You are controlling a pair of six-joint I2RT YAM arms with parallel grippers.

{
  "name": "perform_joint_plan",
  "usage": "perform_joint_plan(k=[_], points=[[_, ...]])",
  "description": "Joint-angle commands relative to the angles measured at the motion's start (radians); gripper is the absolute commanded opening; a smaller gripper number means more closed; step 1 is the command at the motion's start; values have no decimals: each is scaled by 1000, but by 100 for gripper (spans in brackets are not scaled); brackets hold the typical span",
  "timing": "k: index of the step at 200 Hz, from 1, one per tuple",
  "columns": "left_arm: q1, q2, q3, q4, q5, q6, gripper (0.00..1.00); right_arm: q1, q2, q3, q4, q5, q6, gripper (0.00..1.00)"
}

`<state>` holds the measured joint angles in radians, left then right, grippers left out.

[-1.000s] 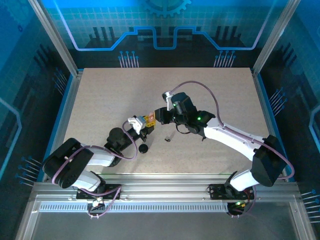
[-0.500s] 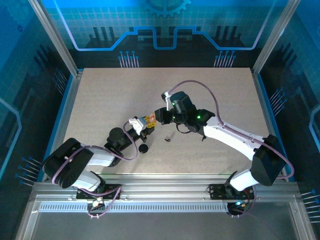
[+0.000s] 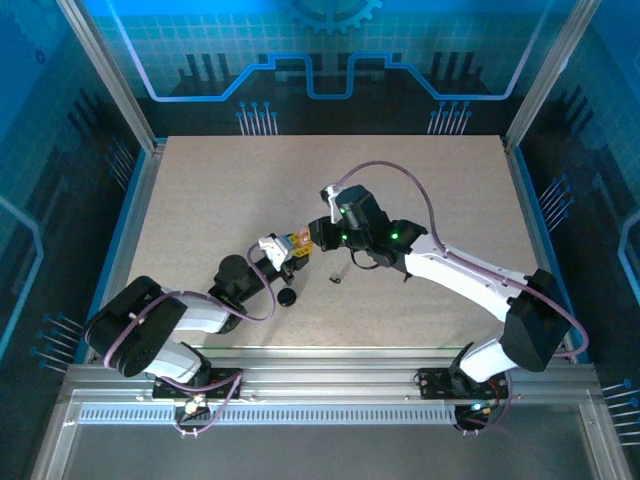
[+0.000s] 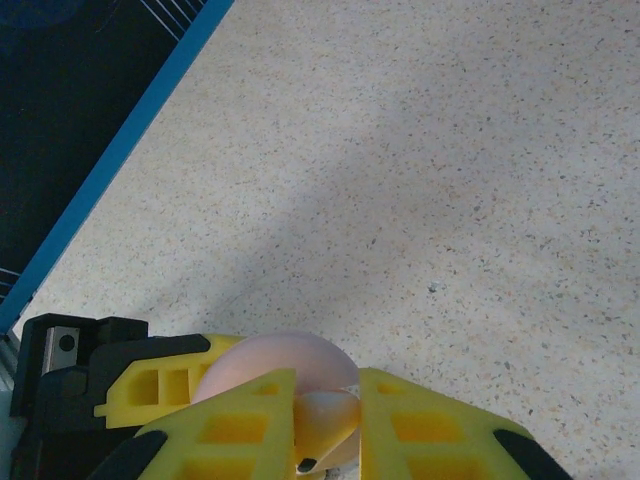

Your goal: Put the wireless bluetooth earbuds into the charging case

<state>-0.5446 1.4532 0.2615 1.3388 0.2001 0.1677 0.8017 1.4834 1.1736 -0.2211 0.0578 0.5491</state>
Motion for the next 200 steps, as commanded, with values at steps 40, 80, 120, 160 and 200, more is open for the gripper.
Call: perform_joint_plan(k=[40,80,120,160,200], points=[[-6,-43,22,63,30,23,12,30,6,3,-33,23,-23,19],[-6,-54,16,64,33,28,12,27,-11,-14,-16,16,-32,19],[-6,-57,7,63,46,30,12,18,-54,-16,13,2,-52,19],[-5,-69,6,64,58,24,12,14,-113,-29,27,-5,-72,19],[-6,-74,12,64,66,19,12,7,-170,-65,31,0,-63,20]])
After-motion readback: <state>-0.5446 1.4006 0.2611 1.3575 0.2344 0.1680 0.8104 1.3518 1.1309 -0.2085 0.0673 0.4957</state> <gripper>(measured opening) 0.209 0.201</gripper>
